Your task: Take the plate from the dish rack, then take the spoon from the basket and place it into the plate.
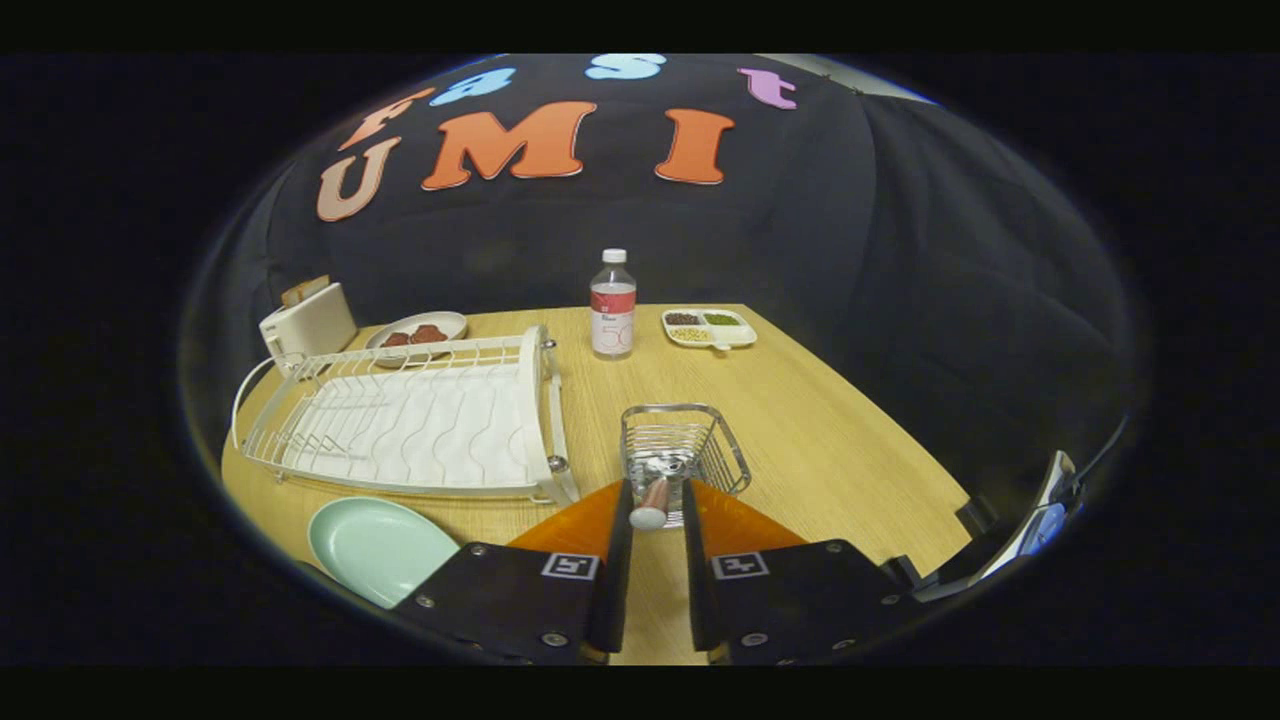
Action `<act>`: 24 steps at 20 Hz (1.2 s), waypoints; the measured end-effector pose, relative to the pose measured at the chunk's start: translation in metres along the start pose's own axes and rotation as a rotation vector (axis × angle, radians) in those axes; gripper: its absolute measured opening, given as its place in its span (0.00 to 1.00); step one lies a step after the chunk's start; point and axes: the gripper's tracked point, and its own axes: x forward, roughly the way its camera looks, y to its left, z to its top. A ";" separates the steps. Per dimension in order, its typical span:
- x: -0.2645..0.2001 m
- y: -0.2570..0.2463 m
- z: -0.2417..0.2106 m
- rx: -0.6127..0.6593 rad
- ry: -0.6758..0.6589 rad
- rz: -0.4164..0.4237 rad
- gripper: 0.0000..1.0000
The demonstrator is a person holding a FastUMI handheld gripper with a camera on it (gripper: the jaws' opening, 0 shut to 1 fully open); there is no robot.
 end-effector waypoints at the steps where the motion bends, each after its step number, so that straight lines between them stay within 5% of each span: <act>1: 0.002 -0.002 0.002 -0.005 -0.005 -0.010 0.23; 6: -0.001 -0.010 0.003 -0.005 -0.011 -0.023 0.08; 16: -0.064 -0.021 0.045 0.061 -0.114 -0.023 0.08; 24: -0.135 0.026 0.073 0.017 -0.222 0.050 0.07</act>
